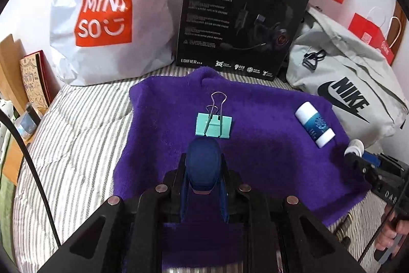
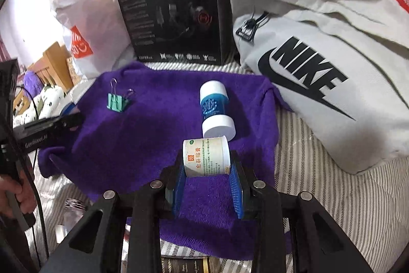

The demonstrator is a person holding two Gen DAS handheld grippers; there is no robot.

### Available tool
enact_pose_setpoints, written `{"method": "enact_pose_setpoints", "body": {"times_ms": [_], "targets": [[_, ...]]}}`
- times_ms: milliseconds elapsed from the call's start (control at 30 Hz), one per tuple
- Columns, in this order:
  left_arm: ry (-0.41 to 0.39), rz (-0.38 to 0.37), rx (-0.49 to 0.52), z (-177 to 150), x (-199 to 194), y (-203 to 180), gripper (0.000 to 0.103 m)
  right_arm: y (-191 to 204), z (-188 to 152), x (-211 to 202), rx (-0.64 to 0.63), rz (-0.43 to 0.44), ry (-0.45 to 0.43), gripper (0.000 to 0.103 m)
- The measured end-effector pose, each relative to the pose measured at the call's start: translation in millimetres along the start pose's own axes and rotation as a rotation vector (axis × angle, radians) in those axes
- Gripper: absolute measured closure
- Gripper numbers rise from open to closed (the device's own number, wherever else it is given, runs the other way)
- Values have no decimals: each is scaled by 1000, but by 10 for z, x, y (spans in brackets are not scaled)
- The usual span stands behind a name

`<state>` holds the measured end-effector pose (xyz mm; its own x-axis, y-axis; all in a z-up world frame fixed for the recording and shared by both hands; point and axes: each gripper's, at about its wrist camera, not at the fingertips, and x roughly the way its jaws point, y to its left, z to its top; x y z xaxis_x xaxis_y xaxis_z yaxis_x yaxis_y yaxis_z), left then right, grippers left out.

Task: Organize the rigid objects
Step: 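Set the pill jar on the purple towel with the right tool while the left tool places the vial there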

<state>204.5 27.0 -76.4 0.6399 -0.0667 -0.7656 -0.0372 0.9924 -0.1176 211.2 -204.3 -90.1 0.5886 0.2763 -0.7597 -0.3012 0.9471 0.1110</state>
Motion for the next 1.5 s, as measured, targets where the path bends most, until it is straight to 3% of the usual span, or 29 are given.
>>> {"method": "enact_pose_setpoints", "body": {"times_ms": [500, 1067, 1333, 1500], "targets": [[85, 39, 10, 51, 399, 2, 84, 31, -27, 300, -29, -15, 80, 71], [90, 45, 49, 47, 401, -36, 82, 37, -118, 322, -78, 8, 101, 70], [111, 21, 56, -57, 314, -65, 62, 82, -185, 247, -102, 47, 112, 50], [132, 49, 68, -151, 266, -92, 57, 98, -192, 153, -86, 28, 109, 49]]}}
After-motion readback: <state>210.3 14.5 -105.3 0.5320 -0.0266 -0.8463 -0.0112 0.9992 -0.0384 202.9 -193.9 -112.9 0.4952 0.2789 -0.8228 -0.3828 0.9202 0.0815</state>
